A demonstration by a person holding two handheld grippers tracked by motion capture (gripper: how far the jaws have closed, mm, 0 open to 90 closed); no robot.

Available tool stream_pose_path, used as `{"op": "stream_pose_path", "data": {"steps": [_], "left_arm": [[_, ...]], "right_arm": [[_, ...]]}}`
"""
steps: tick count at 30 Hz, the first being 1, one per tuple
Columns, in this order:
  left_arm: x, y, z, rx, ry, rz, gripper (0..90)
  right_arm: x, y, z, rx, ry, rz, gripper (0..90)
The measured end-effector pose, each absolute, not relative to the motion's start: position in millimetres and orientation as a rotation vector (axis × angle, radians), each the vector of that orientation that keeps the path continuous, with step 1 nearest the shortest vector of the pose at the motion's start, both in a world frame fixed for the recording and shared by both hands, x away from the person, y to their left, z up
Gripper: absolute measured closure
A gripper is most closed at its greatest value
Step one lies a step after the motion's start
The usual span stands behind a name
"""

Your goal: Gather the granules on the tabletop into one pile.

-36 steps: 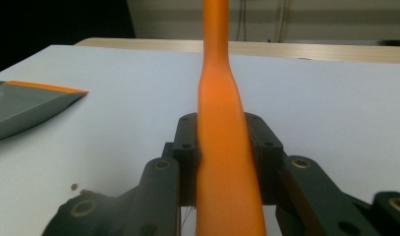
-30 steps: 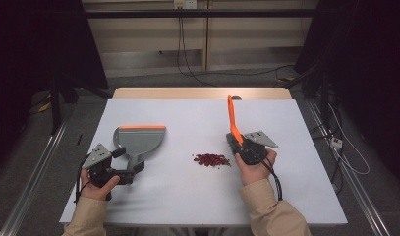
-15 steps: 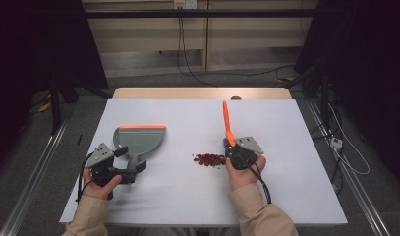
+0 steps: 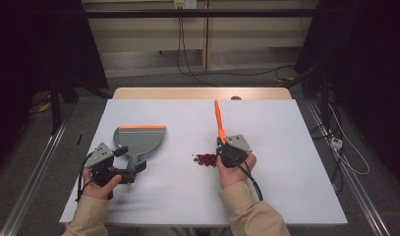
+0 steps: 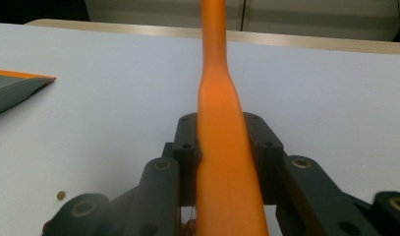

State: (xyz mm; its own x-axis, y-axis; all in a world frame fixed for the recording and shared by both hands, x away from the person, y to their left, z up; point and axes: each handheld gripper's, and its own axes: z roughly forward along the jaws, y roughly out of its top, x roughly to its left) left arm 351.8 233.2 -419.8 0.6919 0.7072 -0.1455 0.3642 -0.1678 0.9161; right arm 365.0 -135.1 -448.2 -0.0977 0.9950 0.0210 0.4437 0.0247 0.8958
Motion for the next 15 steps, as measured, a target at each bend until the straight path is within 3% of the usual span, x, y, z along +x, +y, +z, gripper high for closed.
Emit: {"op": "stream_pose_path", "data": {"steps": [15], "left_arm": [[352.5,233.5,-419.9,1.789,0.85,0.385,5.9]], "right_arm": [[369.0,-130.0,-449.9,1.485,1.623,1.074,70.9]]}}
